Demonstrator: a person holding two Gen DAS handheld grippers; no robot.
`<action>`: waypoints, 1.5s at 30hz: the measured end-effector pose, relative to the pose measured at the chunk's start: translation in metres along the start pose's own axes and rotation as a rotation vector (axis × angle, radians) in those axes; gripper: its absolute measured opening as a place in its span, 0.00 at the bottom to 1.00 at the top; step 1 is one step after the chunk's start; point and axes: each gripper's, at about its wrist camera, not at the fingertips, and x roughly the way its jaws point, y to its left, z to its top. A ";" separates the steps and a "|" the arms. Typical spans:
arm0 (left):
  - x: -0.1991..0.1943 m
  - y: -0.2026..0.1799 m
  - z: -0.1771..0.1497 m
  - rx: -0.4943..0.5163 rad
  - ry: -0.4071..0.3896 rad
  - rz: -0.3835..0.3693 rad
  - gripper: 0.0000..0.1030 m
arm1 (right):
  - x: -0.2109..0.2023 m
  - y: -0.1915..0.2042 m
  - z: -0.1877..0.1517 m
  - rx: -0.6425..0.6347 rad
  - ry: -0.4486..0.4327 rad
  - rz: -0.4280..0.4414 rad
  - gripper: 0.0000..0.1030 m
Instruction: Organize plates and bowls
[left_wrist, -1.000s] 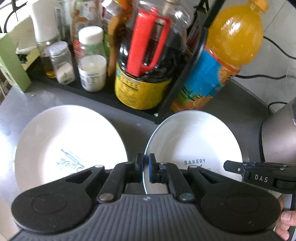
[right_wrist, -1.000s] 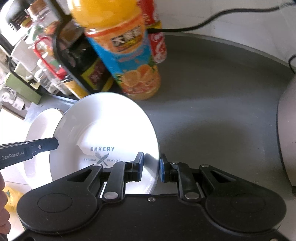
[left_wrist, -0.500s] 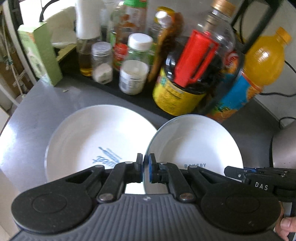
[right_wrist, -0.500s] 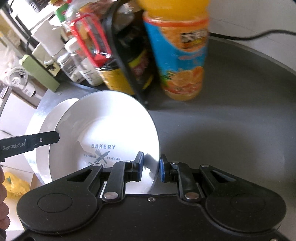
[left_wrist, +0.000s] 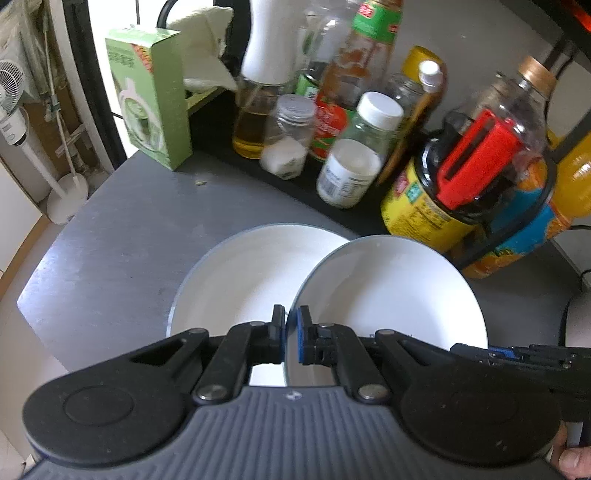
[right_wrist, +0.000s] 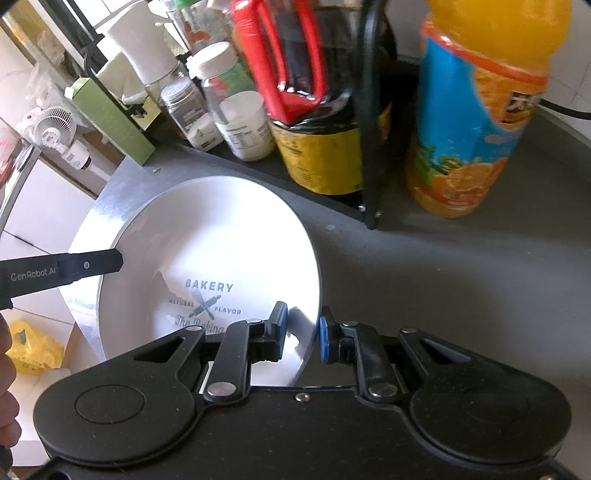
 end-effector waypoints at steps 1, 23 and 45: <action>0.001 0.003 0.001 -0.004 0.000 0.001 0.04 | 0.002 0.002 0.000 -0.002 0.001 0.001 0.17; 0.028 0.040 0.001 -0.010 0.047 0.028 0.04 | 0.028 0.033 0.001 -0.058 0.033 -0.055 0.17; 0.038 0.040 -0.002 0.053 0.019 0.098 0.05 | 0.039 0.041 -0.003 -0.087 0.050 -0.101 0.47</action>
